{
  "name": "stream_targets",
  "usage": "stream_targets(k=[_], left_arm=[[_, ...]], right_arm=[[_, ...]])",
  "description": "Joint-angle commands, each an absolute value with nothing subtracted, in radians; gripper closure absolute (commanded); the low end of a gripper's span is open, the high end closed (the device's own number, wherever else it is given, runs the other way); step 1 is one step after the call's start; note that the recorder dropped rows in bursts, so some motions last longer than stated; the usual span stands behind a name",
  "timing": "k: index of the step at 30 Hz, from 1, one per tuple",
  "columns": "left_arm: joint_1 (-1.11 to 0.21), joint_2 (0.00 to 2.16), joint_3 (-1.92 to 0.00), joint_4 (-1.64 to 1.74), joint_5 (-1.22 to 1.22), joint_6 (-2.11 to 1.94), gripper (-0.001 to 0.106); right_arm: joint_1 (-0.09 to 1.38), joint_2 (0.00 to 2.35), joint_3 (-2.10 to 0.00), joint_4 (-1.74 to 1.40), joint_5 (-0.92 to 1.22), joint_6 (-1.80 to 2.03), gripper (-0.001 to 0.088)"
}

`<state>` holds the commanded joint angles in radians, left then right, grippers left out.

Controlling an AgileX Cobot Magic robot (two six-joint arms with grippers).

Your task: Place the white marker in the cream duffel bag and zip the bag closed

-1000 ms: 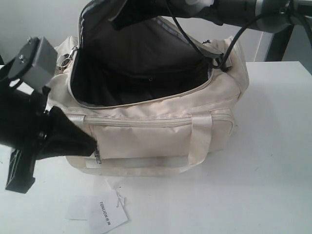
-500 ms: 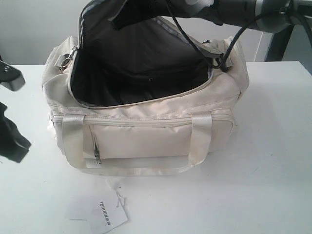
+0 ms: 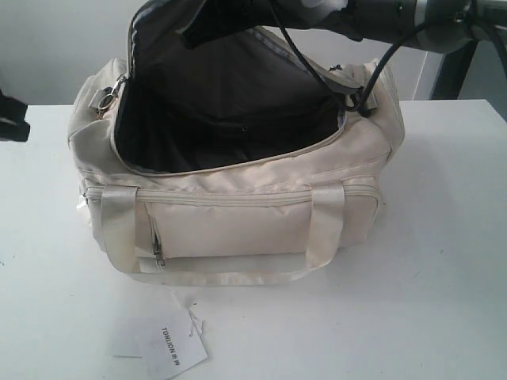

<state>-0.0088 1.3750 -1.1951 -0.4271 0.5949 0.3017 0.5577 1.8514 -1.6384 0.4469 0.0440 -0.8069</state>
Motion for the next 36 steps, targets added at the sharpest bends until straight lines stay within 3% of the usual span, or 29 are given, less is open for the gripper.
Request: stream_targets(k=[3,6,22,36], left_arm=[[-0.009,1.446,-1.263,-0.463,0.598,0.302,0.043],[-0.009,1.521,-1.338,-0.476,0.594,0.302,0.038],[0.0,1.899,-1.71,-0.6,0.579,0.302,0.041],[0.0,1.981,-1.767,-0.626,0.585,0.288,0.041]], right_arm=[[0.558,1.851,-1.638,0.447,0.044,-0.807,0.0868],[0.558,1.851,-1.638,0.447,0.044,-0.807,0.0868],[0.558,1.851,-1.638,0.447,0.044,-0.807,0.0868],[0.558,1.851,-1.638,0.447,0.044,-0.807,0.0868]])
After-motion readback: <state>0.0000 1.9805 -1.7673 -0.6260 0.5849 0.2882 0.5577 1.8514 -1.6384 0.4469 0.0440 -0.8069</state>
